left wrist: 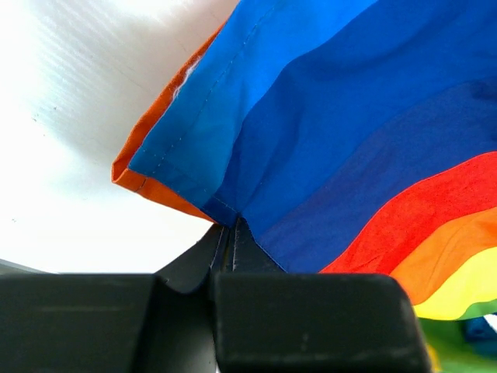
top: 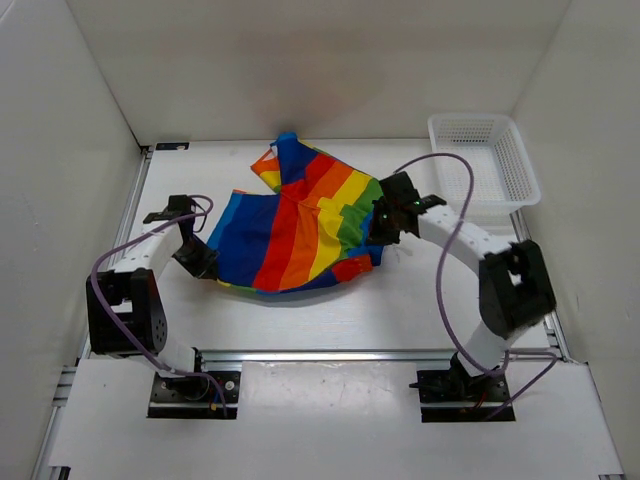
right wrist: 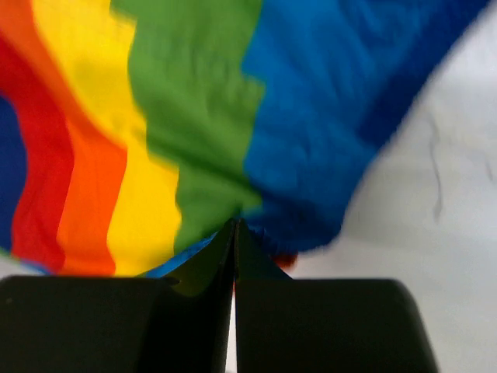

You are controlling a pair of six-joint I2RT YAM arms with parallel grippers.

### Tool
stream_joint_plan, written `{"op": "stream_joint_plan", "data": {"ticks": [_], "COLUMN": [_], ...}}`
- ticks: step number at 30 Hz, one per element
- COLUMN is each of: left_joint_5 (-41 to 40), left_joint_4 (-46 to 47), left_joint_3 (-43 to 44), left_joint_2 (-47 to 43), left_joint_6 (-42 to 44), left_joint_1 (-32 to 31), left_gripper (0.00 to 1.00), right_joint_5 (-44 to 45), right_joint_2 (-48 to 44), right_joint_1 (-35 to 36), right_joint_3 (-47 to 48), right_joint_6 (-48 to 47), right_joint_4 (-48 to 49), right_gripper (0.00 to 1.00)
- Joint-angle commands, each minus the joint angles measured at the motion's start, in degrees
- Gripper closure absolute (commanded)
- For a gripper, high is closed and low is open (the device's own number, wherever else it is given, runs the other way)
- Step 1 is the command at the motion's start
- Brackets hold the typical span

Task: Fold and stack the shorts
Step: Fold the shorts

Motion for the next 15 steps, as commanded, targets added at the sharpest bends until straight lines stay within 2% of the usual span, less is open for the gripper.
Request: {"op": "stream_joint_plan", "data": {"ticks": [1, 4, 10, 12, 13, 15], "left_joint_5": [-1.3, -1.3, -0.8, -0.8, -0.8, -0.8], "left_joint_4": [-0.1, -0.1, -0.7, -0.7, -0.7, -0.7], "left_joint_3": [2.5, 3.0, 3.0, 3.0, 3.0, 3.0], "left_joint_2": [-0.3, -0.3, -0.3, 0.2, 0.2, 0.2], "left_joint_6": [0.4, 0.4, 0.9, 0.9, 0.9, 0.9], "left_joint_1": [0.2, 0.2, -0.3, -0.3, -0.3, -0.3], "left_gripper": [0.90, 0.90, 0.90, 0.90, 0.90, 0.90], "right_joint_5": [2.3, 2.9, 1.0, 0.5, 0.5, 0.5], "right_joint_2": [10.6, 14.6, 12.2, 8.8, 7.6, 4.4], "right_joint_1": [0.0, 0.0, 0.0, 0.0, 0.0, 0.6], "right_joint_3": [8.7, 11.5, 12.5, 11.2, 10.5, 8.3], "right_joint_6": [-3.0, -3.0, -1.2, 0.6, 1.3, 3.9], "right_joint_4": [-3.1, -3.7, -4.8, -5.3, -5.3, -5.3], "right_gripper": [1.00, 1.00, 1.00, 0.90, 0.79, 0.69]}}
